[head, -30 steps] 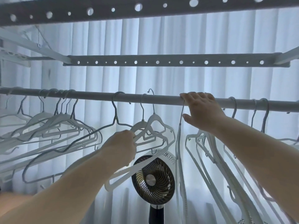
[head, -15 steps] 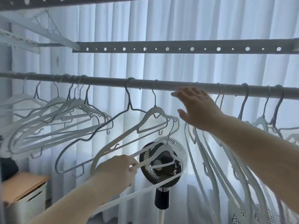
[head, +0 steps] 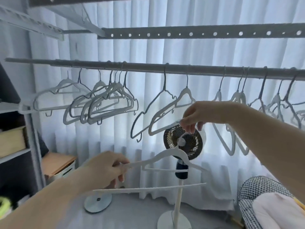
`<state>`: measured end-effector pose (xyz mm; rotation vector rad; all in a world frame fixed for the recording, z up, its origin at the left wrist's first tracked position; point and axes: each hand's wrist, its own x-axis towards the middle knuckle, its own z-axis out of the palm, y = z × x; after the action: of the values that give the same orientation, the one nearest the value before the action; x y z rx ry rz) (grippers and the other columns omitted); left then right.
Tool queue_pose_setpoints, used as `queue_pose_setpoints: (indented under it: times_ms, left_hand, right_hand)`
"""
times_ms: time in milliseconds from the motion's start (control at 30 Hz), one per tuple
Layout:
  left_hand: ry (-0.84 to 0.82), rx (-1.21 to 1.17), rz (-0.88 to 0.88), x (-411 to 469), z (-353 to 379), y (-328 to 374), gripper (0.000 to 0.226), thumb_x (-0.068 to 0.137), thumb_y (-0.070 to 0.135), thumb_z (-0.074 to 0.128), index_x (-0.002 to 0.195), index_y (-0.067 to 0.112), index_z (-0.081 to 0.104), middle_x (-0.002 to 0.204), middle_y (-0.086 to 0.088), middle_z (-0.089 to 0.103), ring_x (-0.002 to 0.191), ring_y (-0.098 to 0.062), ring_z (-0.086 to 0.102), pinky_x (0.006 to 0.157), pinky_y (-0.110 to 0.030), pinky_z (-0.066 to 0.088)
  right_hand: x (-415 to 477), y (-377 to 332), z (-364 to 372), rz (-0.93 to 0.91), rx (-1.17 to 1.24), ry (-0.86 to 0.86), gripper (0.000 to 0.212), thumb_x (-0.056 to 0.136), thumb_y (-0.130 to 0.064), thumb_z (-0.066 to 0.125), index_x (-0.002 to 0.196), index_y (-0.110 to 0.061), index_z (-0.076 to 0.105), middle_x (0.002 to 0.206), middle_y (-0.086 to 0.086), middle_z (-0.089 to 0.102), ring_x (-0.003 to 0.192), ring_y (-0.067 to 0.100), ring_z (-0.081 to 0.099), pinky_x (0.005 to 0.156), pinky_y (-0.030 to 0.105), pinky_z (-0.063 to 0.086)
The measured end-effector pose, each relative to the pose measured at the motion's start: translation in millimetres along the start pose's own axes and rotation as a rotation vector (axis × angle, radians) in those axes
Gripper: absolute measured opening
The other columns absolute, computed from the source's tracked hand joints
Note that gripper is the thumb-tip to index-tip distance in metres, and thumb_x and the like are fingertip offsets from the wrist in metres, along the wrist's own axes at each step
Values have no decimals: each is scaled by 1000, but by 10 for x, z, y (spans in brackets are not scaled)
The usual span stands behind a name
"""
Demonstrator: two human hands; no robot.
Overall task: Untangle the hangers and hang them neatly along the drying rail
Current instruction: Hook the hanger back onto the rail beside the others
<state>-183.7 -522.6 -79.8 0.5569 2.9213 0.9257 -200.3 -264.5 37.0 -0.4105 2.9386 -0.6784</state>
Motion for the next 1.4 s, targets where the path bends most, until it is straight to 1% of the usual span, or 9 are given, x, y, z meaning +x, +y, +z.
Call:
queue_pose_setpoints:
  times_ms: [100, 233, 467, 600, 733, 833, 1033, 1233, 1400]
  left_hand:
    - [43, 16, -5, -167, -12, -81, 13, 90, 29, 51, 85, 37, 60, 77, 18, 66, 72, 2, 56, 65, -15, 41]
    - [152, 10, -11, -344, 0, -37, 37, 90, 25, 53, 126, 24, 49, 119, 6, 50, 115, -10, 46, 92, -22, 35]
    - [178, -114, 44, -407, 75, 160, 24, 89, 29, 54, 111, 20, 57, 82, 15, 51, 88, -12, 50, 66, -21, 39]
    - [36, -187, 82, -438, 240, 288, 19, 88, 43, 48, 91, 25, 53, 97, 1, 61, 88, -16, 58, 73, -24, 42]
    - [-35, -123, 77, -450, 336, 407, 46, 85, 54, 44, 114, 19, 55, 92, 7, 58, 78, -9, 52, 68, -22, 40]
    - [-24, -5, 30, -398, 390, 418, 51, 86, 44, 53, 129, 17, 45, 103, -2, 60, 89, -18, 57, 78, -27, 44]
    - [6, 300, 75, -189, 500, 534, 22, 93, 16, 38, 108, 6, 52, 111, -13, 60, 99, -30, 58, 76, -28, 43]
    - [46, 345, 94, 67, 518, 599, 21, 94, 16, 34, 103, 8, 52, 108, -10, 61, 97, -28, 58, 71, -25, 36]
    - [13, 329, 83, 226, 533, 663, 18, 92, 19, 36, 74, 16, 40, 68, 2, 41, 73, -21, 46, 67, -26, 40]
  right_hand:
    - [-165, -149, 121, -2, 121, 22, 25, 87, -19, 58, 63, -14, 62, 50, -7, 64, 47, 2, 59, 50, 13, 46]
    - [-369, -338, 247, 0, 215, 67, 27, 89, -13, 57, 62, -10, 58, 43, -4, 60, 35, 3, 48, 37, 11, 37]
    - [-534, -558, 415, 3, 471, 82, 16, 91, 0, 48, 88, -11, 58, 46, -1, 62, 35, 7, 54, 39, 15, 48]
    - [-469, -603, 536, 29, 611, 145, 19, 91, 2, 46, 79, -5, 58, 47, 0, 66, 39, 8, 62, 44, 16, 53]
    - [-362, -586, 608, 56, 742, 198, 17, 91, 1, 50, 77, -2, 58, 51, 5, 68, 43, 10, 65, 45, 19, 56]
    - [-274, -558, 637, 64, 790, 249, 18, 91, 1, 49, 76, -1, 57, 49, 4, 67, 41, 10, 65, 45, 19, 56]
    - [-120, -445, 568, 73, 862, 327, 15, 91, 0, 51, 76, -1, 57, 47, 2, 67, 40, 9, 64, 43, 19, 54]
    - [-42, -240, 373, 77, 837, 316, 12, 89, -2, 54, 78, 1, 59, 56, 6, 68, 43, 10, 65, 48, 21, 57]
    - [-38, -39, 131, 74, 533, 539, 14, 92, -14, 52, 100, -4, 58, 52, -2, 65, 34, 6, 55, 38, 18, 49]
